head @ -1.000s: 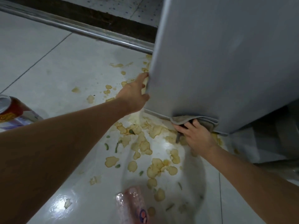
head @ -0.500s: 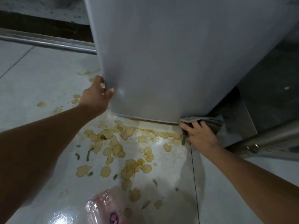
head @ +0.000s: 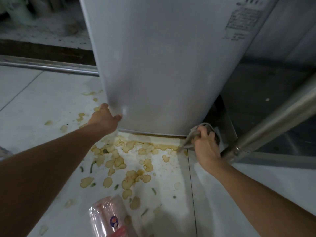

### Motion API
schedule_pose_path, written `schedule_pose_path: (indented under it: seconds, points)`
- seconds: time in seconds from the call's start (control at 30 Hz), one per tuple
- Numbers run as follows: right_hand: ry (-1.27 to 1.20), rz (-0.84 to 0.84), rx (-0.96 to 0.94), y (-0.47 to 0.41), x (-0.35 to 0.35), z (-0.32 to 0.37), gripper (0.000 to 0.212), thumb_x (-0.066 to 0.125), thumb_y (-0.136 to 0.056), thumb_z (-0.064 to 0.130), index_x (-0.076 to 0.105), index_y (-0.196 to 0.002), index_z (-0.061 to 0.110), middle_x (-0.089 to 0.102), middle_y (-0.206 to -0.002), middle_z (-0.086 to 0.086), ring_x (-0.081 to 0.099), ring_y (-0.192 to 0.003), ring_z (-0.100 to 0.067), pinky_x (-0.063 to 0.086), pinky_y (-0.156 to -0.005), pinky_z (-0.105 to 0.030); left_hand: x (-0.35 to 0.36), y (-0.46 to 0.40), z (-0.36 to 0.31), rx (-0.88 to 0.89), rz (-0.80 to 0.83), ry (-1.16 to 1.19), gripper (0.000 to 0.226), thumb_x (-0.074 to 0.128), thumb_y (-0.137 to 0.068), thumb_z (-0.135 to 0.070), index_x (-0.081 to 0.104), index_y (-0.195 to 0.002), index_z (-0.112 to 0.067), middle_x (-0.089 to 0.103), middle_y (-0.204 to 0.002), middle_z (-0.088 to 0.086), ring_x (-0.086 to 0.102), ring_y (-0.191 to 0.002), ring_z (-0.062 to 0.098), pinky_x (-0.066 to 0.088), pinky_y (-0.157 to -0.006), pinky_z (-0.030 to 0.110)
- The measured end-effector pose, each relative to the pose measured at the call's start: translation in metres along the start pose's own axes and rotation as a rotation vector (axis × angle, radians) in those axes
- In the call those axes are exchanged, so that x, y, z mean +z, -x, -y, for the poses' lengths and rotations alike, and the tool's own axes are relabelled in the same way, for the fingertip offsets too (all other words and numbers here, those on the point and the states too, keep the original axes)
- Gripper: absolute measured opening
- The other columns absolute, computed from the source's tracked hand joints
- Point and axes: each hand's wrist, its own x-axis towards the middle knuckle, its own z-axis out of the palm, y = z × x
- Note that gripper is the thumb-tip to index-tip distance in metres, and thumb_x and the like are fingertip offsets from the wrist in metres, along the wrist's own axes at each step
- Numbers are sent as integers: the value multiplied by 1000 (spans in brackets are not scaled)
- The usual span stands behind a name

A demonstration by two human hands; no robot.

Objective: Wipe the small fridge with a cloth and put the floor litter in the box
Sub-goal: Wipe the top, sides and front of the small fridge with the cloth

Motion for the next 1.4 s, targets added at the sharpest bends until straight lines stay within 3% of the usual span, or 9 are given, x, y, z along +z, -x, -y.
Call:
schedule_pose_path:
  seconds: [0.13,0.3,0.4,0.57,0.73,0.83,1.17,1.3,1.4]
  points:
    - [-606,-38,355,10,-3,1,34,46,-92,12,51,-126,18,34,-138,-9,46,-116,-28,37,-107,-36,9,34,-21,201,-13,-139,50,56,-91,-34,37,-132,-13,56,-127,14,55,-113,34,47,-94,45]
    - [-1103,-216,689,-5,0,1,47,43,-83,-12,57,-123,8,50,-132,-17,51,-120,-33,43,-103,-35,13,54,-62,825,-261,-491,44,60,-87,-21,46,-128,-18,49,-134,5,46,-122,25,36,-100,41]
    - [-1272,-110,791,-19,-2,2,59,43,-88,-8,40,-141,16,41,-143,-12,45,-127,-32,41,-100,-35,13,51,-88,1116,-393,-660,52,67,-73,-8,51,-123,-15,46,-140,7,36,-128,27,26,-106,53]
    - [-1216,74,723,-39,3,2,63,43,-89,-8,28,-147,13,34,-148,-13,38,-133,-30,33,-106,-32,20,38,-124,1382,-516,-903,62,41,-79,-5,34,-139,-18,17,-155,5,17,-140,28,6,-108,56]
    - [-1199,97,716,-54,7,-4,49,40,-88,-11,47,-134,6,52,-133,-12,50,-122,-26,37,-100,-26,17,16,-135,1374,-593,-1023,64,21,-85,-6,22,-148,-19,9,-158,0,8,-143,21,6,-109,56]
    - [-1263,85,731,-58,5,-2,45,39,-86,-12,52,-125,6,55,-128,-15,54,-118,-27,40,-105,-34,15,15,-135,1382,-589,-1040,63,17,-86,-7,25,-147,-19,16,-158,-1,11,-143,20,9,-109,55]
    - [-1322,-221,566,-54,-82,3,57,36,-81,-13,41,-134,7,48,-131,-5,46,-123,-20,33,-108,-28,7,34,-140,1362,-575,-1096,60,23,-85,-13,38,-143,-18,23,-156,0,22,-141,23,26,-108,57]
    - [-1365,-333,513,-56,-118,4,57,34,-75,-17,49,-125,8,55,-127,-11,52,-120,-25,40,-107,-40,-12,54,-153,1288,-347,-1193,62,24,-92,-16,2,-151,-18,-13,-158,0,-2,-146,23,4,-114,55]
    - [-1439,-328,491,-53,-145,3,50,34,-76,-17,53,-107,17,61,-111,-10,60,-103,-26,51,-94,-47,-30,69,-173,1251,-304,-1159,69,35,-94,-14,-5,-150,-17,-12,-158,0,-2,-145,23,0,-115,52]
